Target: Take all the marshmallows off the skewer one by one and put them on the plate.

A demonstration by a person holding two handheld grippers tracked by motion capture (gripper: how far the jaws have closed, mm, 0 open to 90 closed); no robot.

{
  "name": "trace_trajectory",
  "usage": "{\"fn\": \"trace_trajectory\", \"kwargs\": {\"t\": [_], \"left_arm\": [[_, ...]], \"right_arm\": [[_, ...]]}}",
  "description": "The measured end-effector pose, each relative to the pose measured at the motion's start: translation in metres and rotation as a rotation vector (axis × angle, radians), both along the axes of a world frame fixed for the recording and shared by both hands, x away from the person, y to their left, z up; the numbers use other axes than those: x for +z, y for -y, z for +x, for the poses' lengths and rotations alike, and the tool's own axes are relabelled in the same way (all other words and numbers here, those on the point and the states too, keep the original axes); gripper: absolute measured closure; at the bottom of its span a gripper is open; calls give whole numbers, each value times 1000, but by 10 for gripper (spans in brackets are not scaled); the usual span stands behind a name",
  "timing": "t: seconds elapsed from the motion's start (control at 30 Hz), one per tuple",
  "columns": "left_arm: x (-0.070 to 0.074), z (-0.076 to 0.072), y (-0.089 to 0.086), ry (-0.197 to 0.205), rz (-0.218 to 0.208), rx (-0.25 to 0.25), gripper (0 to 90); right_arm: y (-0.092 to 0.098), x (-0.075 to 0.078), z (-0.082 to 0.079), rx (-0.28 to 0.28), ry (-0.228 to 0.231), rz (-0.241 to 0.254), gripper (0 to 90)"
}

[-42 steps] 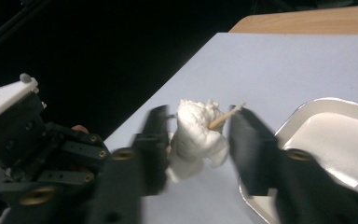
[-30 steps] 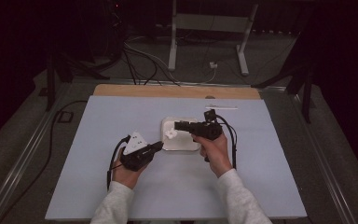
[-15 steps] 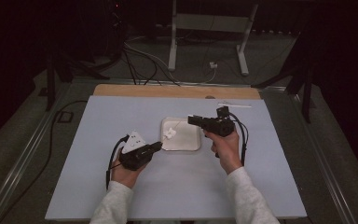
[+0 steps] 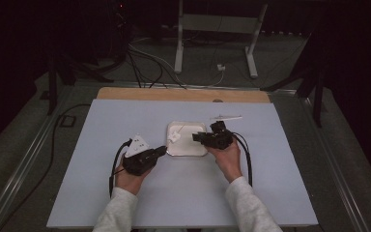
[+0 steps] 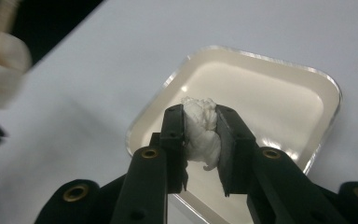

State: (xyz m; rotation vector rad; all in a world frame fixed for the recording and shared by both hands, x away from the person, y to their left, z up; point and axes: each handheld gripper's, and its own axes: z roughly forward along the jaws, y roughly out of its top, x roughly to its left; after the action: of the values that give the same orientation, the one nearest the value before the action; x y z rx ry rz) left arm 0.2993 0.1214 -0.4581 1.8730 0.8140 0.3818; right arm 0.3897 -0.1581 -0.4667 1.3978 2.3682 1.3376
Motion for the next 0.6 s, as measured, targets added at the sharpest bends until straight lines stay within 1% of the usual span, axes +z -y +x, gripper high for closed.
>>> {"fn": "trace_trajectory", "kwargs": {"t": [0.13,0.2,0.27,0.33,0.4,0.43,0.47,0.53,0.57,0.6], "left_arm": [[0,0,0,-3,1,0,900],[-1,0,0,-5,-1,1,900],[-1,1,0,-6,-2,2,900],[-1,1,-1,-6,-2,2,900],[-1,1,-1,-6,-4,5,900],[-1,1,-1,-7,-4,6,900],[-1,1,-1,-7,-5,6,900],[-1,1,-1,-7,-3,7,900],[-1,1,0,-7,-3,8,900],[-1,1,0,-7,-3,8,900]], "right_arm": [[-3,-7,1,-5,-13,-37,741],[-4,-10,1,-13,-21,-53,715],[-4,-13,3,-24,-29,-58,643],[-3,-17,4,-35,-51,-67,552],[-1,-19,6,-47,-74,-74,492],[0,-20,6,-51,-79,-68,462],[1,-19,5,-54,-81,-50,436],[4,-15,3,-45,-70,26,388],[5,-14,1,-41,-67,50,362],[5,-10,-1,-32,-55,75,355]]}}
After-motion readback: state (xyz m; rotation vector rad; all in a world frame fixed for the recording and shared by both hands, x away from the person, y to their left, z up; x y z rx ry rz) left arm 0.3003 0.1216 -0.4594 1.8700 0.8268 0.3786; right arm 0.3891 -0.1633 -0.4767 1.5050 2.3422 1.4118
